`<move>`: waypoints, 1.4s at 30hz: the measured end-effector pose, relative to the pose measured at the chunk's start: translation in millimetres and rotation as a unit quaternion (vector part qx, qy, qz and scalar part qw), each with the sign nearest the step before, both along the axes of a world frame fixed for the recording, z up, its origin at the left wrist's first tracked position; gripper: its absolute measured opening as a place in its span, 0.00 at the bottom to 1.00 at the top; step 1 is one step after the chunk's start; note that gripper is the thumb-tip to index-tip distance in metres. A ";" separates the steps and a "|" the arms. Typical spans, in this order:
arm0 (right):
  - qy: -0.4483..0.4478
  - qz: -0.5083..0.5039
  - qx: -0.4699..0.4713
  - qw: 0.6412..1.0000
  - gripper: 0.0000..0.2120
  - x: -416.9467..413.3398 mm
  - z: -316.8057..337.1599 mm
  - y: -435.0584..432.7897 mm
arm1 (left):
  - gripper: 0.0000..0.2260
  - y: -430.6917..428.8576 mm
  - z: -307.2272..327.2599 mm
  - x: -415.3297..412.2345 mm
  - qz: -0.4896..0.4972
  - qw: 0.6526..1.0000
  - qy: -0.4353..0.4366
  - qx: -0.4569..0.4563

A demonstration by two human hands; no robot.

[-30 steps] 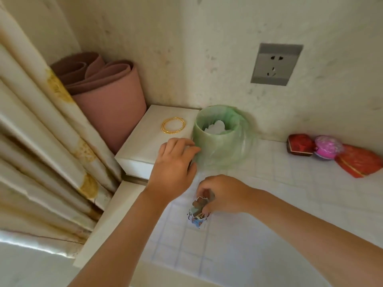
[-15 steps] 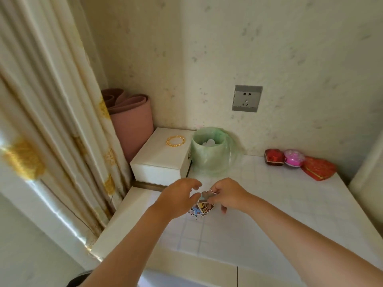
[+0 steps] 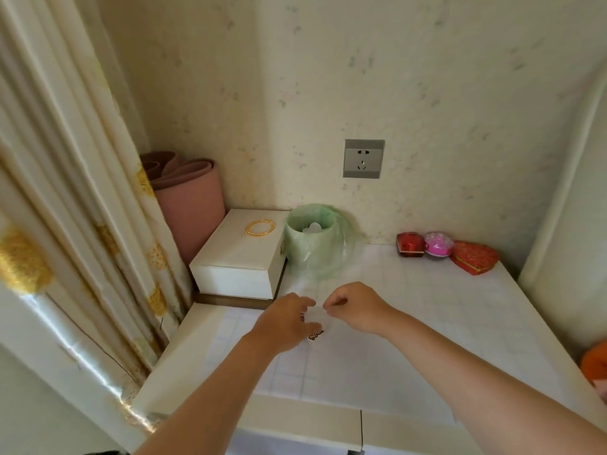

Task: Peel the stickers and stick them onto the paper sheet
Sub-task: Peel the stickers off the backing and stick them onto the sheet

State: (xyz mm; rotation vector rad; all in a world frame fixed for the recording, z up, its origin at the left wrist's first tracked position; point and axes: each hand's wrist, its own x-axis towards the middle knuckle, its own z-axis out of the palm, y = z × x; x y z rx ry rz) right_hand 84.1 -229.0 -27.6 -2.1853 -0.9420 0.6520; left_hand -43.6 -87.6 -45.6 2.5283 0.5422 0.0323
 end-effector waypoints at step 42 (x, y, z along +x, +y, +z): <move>0.114 -0.229 0.153 0.955 0.06 19.6 -18.7 -32.4 | 0.38 -29.1 -24.4 35.3 -0.195 0.963 0.050 0.179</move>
